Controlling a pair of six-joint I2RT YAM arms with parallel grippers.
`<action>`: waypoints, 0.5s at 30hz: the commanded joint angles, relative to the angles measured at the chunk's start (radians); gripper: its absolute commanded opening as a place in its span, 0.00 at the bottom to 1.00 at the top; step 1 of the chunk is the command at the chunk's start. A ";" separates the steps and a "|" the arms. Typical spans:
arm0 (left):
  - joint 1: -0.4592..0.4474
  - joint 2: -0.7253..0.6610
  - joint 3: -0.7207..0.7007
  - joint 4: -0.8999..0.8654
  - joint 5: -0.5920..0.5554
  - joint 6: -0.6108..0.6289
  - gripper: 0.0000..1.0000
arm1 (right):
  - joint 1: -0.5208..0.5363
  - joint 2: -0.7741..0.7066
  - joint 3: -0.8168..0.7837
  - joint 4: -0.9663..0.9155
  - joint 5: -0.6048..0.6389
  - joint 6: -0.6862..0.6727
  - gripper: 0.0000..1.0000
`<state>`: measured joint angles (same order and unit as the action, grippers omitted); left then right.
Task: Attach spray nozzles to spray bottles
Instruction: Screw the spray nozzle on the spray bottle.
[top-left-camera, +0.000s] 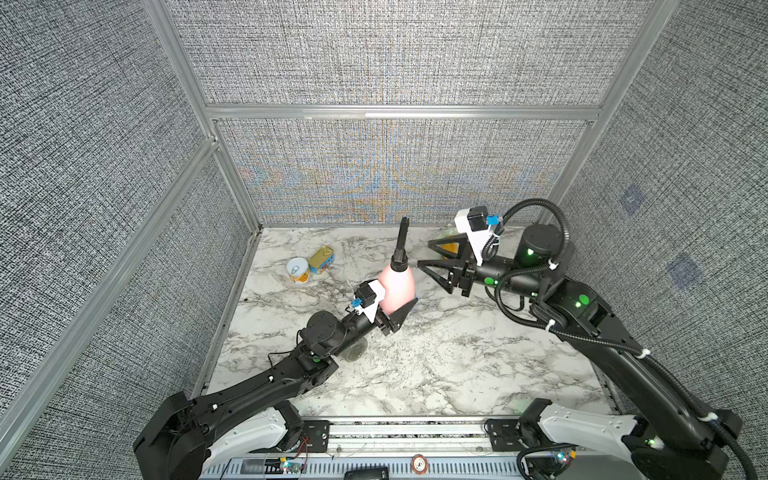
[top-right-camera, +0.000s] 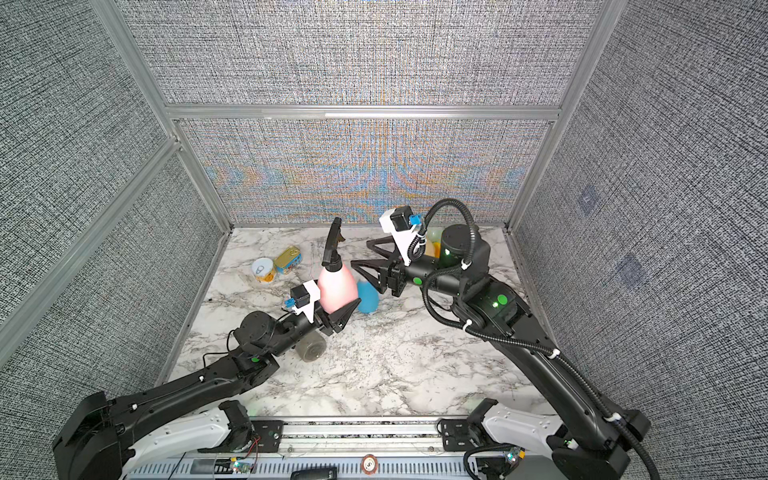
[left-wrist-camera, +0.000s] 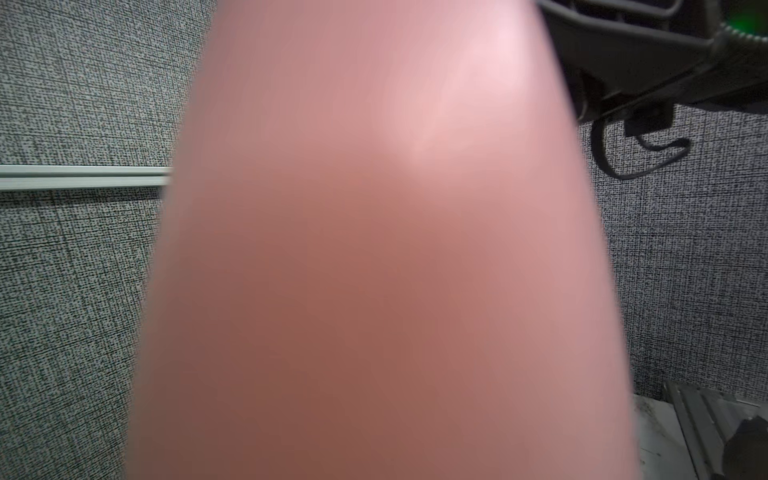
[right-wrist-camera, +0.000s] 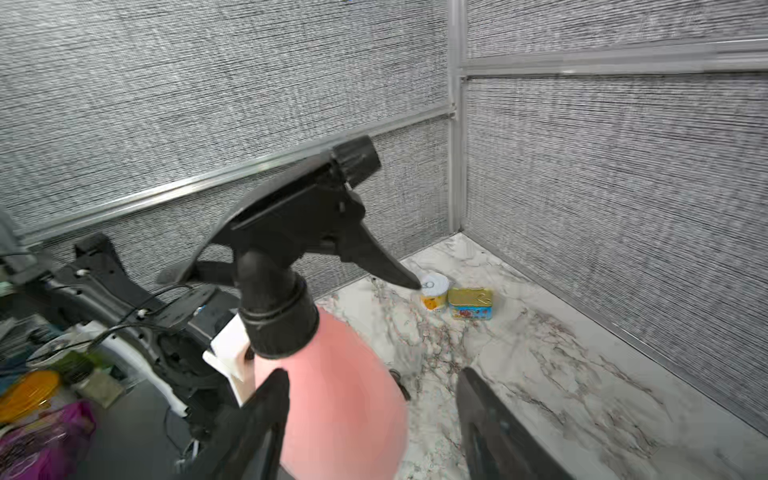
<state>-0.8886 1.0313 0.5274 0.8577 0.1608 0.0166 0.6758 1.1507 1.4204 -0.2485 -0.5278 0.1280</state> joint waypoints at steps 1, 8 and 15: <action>0.000 -0.002 0.016 0.008 0.059 -0.023 0.56 | -0.017 0.031 0.019 0.057 -0.263 -0.007 0.67; 0.000 0.005 0.022 0.000 0.073 -0.035 0.56 | -0.016 0.055 0.010 0.091 -0.315 -0.014 0.63; 0.000 -0.002 0.024 -0.005 0.075 -0.038 0.56 | -0.036 0.043 0.016 0.037 -0.273 -0.008 0.58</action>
<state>-0.8886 1.0374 0.5476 0.8429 0.2203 -0.0193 0.6502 1.2137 1.4414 -0.1944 -0.8070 0.1219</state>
